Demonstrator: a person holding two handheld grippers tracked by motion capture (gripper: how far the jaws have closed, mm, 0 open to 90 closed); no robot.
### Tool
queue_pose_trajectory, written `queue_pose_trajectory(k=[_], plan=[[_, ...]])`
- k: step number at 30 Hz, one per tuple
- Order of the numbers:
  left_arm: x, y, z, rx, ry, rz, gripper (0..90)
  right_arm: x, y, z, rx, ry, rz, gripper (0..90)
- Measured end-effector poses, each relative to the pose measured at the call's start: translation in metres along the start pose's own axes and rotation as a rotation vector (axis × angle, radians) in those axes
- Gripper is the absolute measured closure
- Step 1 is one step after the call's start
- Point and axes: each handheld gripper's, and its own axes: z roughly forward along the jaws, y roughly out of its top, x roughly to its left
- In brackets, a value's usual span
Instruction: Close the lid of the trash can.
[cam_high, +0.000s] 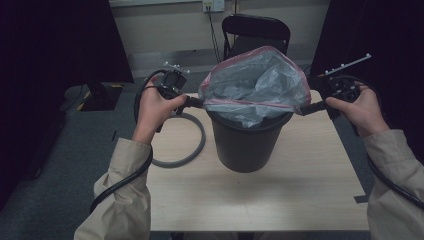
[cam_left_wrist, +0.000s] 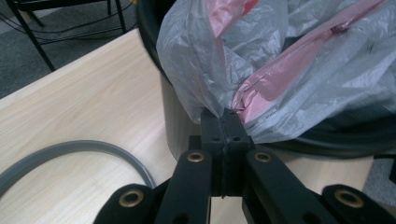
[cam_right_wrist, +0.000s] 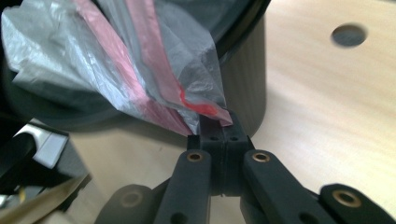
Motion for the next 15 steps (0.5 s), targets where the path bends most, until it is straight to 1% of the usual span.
queue_pose_trajectory(k=[1,3,6,8,9,11,13,15], plan=[[-0.004,-0.002,-0.002,0.006,-0.005,0.008,90.0,0.001,-0.004,-0.001,0.008,0.014,-0.003,90.0],[-0.009,-0.004,-0.002,0.011,-0.011,0.019,90.0,0.004,-0.01,-0.001,0.031,0.021,-0.008,90.0],[-0.01,-0.008,-0.002,-0.002,-0.008,0.011,90.0,0.008,-0.017,0.005,0.042,0.022,-0.01,90.0],[-0.01,-0.009,-0.001,0.001,-0.004,0.006,90.0,0.008,-0.019,0.013,0.047,0.038,-0.004,90.0],[-0.009,-0.009,-0.001,-0.003,-0.003,0.0,90.0,0.009,-0.018,0.016,0.048,0.042,-0.002,90.0],[-0.007,-0.009,0.0,0.0,-0.018,-0.002,90.0,0.011,-0.016,0.022,0.054,0.03,-0.01,90.0],[-0.006,-0.008,0.001,0.003,-0.006,0.008,90.0,0.013,-0.012,0.027,0.037,0.006,-0.023,90.0],[-0.004,-0.007,0.003,-0.003,0.011,0.007,90.0,0.013,-0.008,0.034,0.026,0.024,-0.025,90.0]])
